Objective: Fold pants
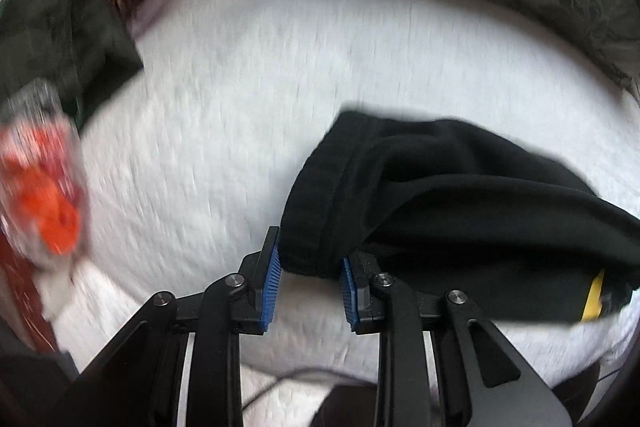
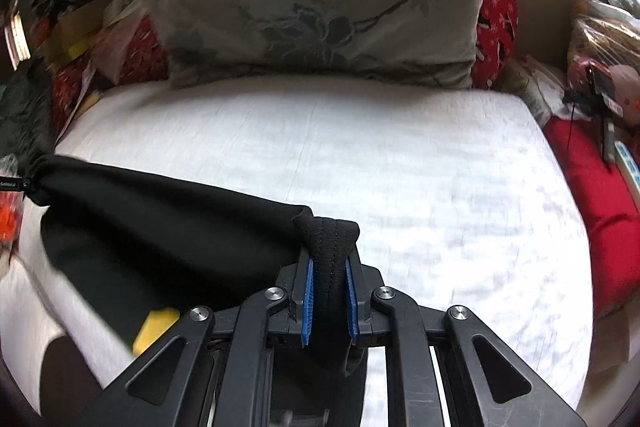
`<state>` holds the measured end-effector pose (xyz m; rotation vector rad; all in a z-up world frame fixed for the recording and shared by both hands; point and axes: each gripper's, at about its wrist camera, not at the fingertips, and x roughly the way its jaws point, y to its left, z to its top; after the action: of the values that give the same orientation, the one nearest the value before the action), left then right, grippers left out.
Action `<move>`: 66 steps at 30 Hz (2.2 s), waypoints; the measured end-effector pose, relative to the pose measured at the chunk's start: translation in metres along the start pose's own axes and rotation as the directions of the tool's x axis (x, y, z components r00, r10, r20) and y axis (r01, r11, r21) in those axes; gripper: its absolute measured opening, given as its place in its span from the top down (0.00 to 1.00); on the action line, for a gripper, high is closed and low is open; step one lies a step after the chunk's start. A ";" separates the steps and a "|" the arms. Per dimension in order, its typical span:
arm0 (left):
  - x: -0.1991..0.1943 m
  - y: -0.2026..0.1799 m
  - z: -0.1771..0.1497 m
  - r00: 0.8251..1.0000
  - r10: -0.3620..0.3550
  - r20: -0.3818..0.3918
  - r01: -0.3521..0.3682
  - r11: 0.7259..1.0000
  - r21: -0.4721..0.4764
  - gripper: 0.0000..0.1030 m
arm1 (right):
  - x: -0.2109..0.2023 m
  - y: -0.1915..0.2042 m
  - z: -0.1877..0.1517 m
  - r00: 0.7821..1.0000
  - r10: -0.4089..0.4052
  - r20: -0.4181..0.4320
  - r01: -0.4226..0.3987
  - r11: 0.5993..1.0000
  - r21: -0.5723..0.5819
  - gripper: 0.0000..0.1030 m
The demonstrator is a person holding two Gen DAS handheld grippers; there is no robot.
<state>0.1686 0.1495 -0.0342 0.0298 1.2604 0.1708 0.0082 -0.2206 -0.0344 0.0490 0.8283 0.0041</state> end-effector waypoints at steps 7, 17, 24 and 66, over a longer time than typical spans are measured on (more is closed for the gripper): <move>0.009 0.033 -0.031 0.985 -0.165 -0.055 0.156 0.979 -0.133 0.74 | -0.018 0.007 -0.061 0.998 -0.049 -0.027 0.048 0.998 -0.033 0.69; -0.018 0.085 -0.062 0.918 -0.396 0.002 0.367 0.848 -0.383 0.61 | -0.066 -0.026 -0.090 0.998 -0.047 -0.040 0.053 0.985 0.166 0.44; -0.015 0.034 -0.042 0.871 -0.490 -0.041 0.446 0.822 -0.354 0.58 | -0.076 -0.036 -0.068 0.975 0.221 0.004 -0.198 0.864 0.462 0.44; 0.007 0.031 0.013 0.778 -0.625 -0.071 0.432 0.614 -0.660 1.00 | 0.027 -0.039 -0.069 0.872 0.449 0.196 -0.342 0.271 0.900 0.93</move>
<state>0.1792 0.1817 -0.0336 -0.9861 1.4059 0.0515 -0.0251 -0.2563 -0.1030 1.3888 0.8025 0.0194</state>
